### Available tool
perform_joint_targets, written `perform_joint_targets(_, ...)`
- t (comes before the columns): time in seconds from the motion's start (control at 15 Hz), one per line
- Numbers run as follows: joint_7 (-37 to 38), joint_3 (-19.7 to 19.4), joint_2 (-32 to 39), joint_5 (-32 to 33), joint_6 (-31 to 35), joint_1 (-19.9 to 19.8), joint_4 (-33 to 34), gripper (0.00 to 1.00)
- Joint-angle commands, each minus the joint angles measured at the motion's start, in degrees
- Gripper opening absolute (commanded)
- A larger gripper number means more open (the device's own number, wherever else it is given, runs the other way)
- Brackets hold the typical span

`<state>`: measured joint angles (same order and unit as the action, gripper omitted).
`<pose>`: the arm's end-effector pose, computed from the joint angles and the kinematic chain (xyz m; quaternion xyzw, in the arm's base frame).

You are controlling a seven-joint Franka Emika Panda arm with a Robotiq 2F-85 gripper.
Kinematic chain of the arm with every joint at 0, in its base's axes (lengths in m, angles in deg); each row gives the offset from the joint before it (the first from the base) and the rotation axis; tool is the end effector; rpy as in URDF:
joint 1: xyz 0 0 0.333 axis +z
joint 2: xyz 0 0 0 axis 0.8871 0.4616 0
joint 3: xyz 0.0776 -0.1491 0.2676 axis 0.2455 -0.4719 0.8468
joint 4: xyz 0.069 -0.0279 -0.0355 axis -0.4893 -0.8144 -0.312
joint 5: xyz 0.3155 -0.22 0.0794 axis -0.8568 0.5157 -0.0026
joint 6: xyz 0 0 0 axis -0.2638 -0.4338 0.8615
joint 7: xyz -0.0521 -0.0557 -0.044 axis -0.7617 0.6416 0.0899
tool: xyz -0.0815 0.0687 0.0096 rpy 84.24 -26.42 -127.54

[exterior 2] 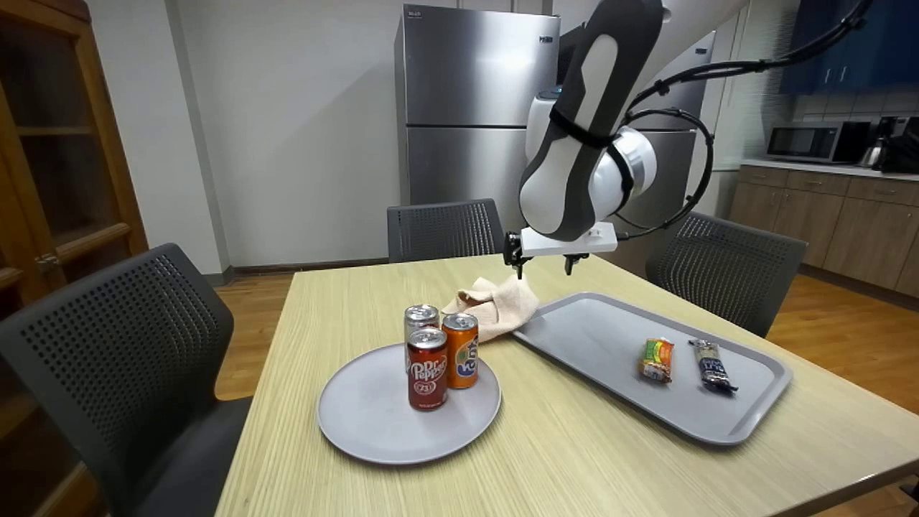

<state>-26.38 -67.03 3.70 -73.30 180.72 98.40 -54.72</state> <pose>0.6202 0.0719 0.2063 0.9649 -0.1101 0.2191 0.0941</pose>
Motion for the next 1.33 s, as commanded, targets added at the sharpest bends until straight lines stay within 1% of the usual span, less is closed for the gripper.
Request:
perform_joint_targets(0.0,3.08,-2.79,-3.71,0.18,-0.16,3.13,-5.71,1.0)
perform_joint_targets(0.27,4.71,-3.63,-5.31,-0.52,-0.4,3.21,-9.22,1.0)
perform_joint_targets(0.93,4.8,-4.67,-10.55,-0.79,-0.52,0.73,-17.52,1.0)
perform_joint_targets(1.27,4.68,-3.04,-13.47,-2.19,0.59,-2.68,-21.83,1.0)
